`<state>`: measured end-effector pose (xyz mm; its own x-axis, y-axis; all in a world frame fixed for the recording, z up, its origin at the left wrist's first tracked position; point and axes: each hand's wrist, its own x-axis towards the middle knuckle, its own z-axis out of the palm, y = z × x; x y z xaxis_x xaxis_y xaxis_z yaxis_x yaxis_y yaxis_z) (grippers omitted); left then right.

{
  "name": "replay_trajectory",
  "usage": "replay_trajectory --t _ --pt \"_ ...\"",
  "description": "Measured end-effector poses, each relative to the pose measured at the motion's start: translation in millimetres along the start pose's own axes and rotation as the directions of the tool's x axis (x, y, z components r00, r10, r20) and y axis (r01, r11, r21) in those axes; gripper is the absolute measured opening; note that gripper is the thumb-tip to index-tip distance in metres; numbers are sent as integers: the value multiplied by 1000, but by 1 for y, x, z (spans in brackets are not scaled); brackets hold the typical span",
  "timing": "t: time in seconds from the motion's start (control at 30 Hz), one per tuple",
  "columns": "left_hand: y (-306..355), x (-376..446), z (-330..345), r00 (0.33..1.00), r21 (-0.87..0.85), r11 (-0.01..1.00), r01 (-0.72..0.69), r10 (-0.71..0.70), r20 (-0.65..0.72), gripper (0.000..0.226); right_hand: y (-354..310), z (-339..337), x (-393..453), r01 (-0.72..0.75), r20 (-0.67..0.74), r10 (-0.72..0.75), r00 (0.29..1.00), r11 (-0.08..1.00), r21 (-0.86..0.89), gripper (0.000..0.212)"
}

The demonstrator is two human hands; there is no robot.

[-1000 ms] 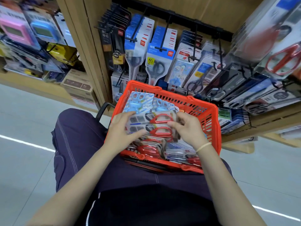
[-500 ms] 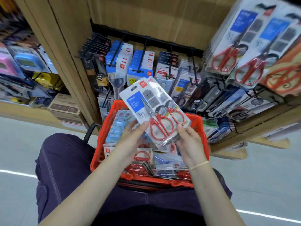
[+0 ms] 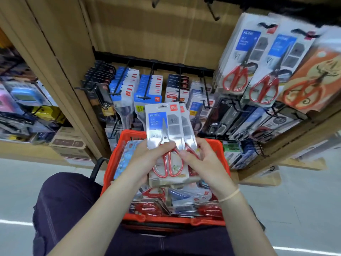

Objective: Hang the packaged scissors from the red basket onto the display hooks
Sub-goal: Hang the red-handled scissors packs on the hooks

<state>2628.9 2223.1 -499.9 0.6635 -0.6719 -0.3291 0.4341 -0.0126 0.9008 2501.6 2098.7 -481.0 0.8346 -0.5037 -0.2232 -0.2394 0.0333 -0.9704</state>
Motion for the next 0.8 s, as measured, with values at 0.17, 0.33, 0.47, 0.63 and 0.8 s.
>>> replay_trajectory --t 0.17,0.33,0.47,0.63,0.8 --pt "16 0 38 998 -17 999 -50 50 -27 34 7 21 2 82 -157 -71 985 995 62 52" --pt "38 6 60 994 -69 997 23 -16 108 27 -14 -5 6 191 -376 -133 917 974 122 63" --pt "56 7 84 984 -83 997 -5 20 174 24 -37 -26 8 277 -463 -187 867 951 134 97" --pt "77 16 110 978 -61 993 -99 108 178 34 -65 -58 8 374 -556 -249 793 919 122 78" --pt "89 28 124 953 90 953 -290 278 123 32 -80 -82 16 391 -512 -279 812 912 122 64"
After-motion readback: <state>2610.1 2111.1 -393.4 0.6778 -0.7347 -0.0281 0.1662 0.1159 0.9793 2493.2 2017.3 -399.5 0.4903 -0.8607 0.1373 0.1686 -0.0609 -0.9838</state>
